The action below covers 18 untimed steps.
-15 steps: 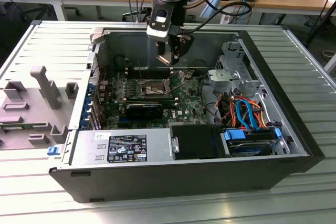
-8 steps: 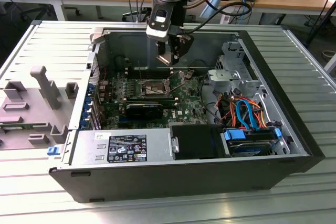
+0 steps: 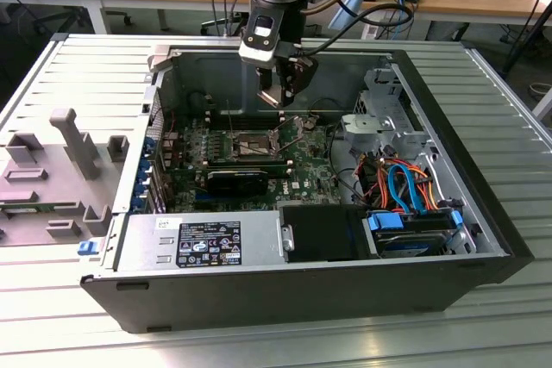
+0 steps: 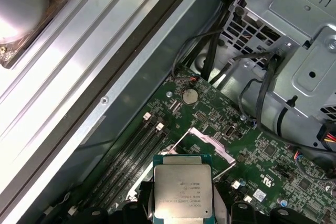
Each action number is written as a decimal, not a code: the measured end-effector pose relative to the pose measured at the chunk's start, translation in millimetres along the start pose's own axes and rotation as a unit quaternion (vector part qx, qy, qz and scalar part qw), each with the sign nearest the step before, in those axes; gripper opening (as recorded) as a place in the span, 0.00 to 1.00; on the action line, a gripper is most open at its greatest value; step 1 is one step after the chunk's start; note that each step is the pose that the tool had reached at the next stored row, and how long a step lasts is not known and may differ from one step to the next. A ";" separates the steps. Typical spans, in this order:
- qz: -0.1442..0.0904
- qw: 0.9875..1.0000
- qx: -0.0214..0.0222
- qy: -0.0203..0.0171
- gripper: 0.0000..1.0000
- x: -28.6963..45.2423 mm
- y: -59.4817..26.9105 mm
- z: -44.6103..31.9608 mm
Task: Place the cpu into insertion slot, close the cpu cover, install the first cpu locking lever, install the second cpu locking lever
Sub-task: 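Place the cpu into insertion slot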
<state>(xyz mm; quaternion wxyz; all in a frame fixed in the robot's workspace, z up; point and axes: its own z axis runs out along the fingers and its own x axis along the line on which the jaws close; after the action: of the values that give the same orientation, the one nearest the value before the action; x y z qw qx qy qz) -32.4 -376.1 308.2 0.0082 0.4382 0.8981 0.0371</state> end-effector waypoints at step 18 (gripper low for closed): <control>0.017 1.000 0.000 -0.001 0.54 0.0 0.0 0.0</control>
<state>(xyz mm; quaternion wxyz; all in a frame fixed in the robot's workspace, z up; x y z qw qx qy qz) -32.4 -376.1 308.2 0.0089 0.4531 0.8906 0.0370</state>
